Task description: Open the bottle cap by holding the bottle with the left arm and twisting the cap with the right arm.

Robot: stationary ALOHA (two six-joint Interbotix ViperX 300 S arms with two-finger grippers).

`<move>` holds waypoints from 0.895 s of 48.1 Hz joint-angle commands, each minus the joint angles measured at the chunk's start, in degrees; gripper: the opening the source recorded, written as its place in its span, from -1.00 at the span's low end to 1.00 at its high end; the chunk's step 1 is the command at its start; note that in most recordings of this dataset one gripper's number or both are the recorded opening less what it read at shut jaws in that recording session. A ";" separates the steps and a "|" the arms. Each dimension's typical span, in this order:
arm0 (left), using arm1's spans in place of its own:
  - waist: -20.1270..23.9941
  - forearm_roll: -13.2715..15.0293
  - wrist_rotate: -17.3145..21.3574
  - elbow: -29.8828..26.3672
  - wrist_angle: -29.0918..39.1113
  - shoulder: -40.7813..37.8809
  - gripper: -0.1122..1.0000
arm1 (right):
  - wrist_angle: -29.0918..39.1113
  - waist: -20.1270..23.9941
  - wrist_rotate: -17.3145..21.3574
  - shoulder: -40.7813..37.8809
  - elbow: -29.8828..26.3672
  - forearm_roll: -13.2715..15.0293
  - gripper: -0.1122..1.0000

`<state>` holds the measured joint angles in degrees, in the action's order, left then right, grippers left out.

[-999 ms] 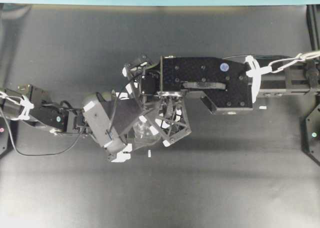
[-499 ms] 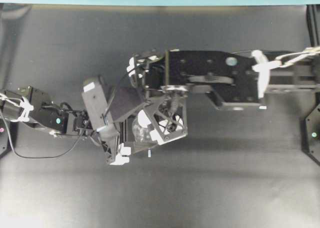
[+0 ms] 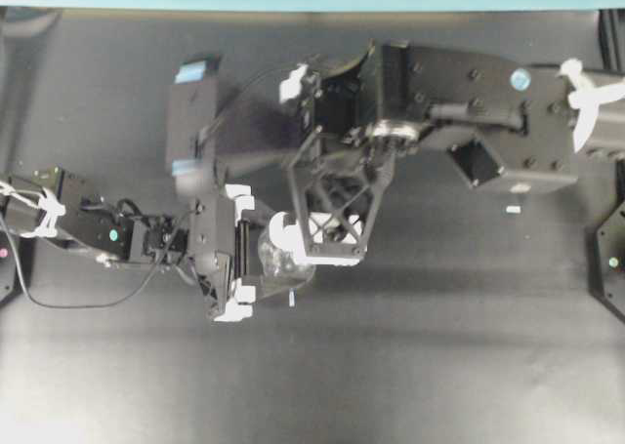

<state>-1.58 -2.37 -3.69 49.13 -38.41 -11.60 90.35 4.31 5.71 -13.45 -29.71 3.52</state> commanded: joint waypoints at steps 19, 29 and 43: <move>-0.53 -0.18 -0.62 -0.35 -0.18 0.26 0.63 | 0.00 -0.26 13.27 -1.14 -5.27 -1.67 0.73; -0.70 -0.18 -0.70 -0.26 -0.18 0.26 0.63 | -0.70 0.09 13.10 -0.26 -4.13 -1.67 0.73; -0.62 -0.18 -0.70 -0.26 -0.09 0.26 0.63 | -6.06 1.05 13.36 4.75 3.60 -1.67 0.73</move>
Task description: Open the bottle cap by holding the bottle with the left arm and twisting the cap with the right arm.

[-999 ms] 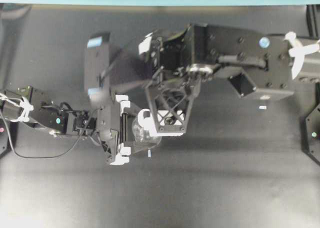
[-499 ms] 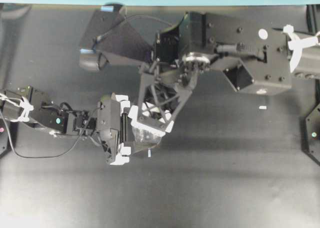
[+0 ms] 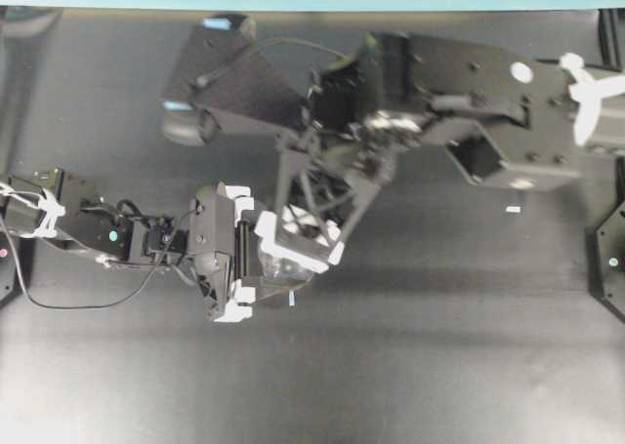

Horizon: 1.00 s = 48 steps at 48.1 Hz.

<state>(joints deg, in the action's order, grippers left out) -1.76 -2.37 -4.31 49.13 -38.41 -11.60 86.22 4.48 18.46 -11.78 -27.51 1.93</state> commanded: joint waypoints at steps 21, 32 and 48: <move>-0.79 -0.18 -0.09 -0.53 1.76 0.26 0.63 | -17.14 0.97 2.29 13.10 19.25 -2.46 0.73; -0.79 -0.18 -0.09 -0.53 1.93 0.26 0.63 | -23.82 0.88 4.66 18.37 27.33 -2.64 0.71; -0.70 -0.18 0.00 -0.53 1.93 0.26 0.63 | -42.63 0.79 6.24 26.89 40.43 -2.64 0.71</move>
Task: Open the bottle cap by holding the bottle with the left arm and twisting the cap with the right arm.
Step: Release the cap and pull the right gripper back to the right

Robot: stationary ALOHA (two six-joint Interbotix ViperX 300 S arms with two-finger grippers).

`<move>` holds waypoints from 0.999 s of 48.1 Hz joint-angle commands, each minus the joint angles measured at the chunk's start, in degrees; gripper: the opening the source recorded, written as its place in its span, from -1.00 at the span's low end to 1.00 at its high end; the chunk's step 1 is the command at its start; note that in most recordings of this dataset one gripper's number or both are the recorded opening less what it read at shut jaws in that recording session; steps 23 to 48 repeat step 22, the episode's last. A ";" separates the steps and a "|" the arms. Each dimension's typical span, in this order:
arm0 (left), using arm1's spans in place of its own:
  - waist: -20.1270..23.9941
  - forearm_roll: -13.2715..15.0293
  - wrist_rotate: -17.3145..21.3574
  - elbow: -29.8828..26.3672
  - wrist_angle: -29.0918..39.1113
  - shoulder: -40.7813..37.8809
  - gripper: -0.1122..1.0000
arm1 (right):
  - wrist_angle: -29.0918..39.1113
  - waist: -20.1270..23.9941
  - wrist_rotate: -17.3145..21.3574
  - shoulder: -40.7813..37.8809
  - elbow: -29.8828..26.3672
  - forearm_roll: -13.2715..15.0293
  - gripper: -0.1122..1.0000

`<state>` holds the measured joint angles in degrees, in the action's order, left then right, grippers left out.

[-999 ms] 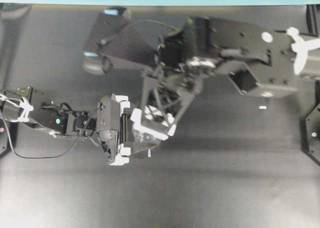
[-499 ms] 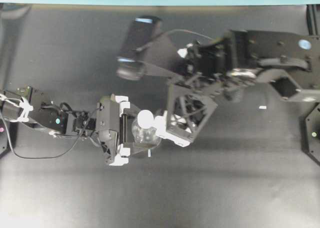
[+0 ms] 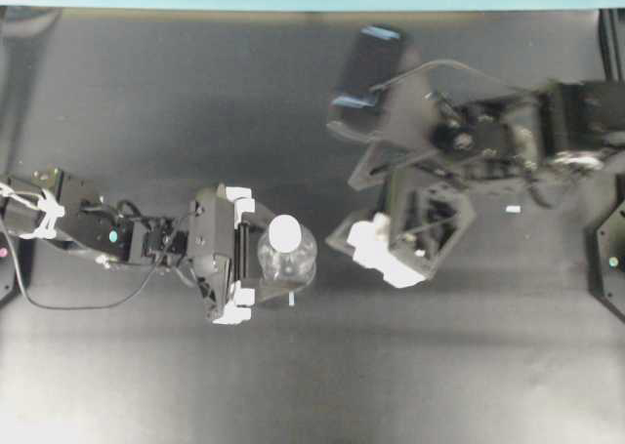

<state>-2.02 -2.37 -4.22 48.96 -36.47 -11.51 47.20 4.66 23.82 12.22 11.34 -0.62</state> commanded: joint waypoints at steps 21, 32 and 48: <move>-0.53 -0.18 -0.18 -0.26 0.09 0.18 0.63 | -12.04 0.79 1.32 8.96 9.40 -0.09 0.71; -0.53 -0.18 -0.09 -0.35 0.09 0.26 0.63 | -12.39 0.79 1.32 9.05 9.84 -0.09 0.71; -0.53 -0.18 -0.09 -0.35 0.09 0.26 0.63 | -12.39 0.79 1.32 9.05 9.84 -0.09 0.71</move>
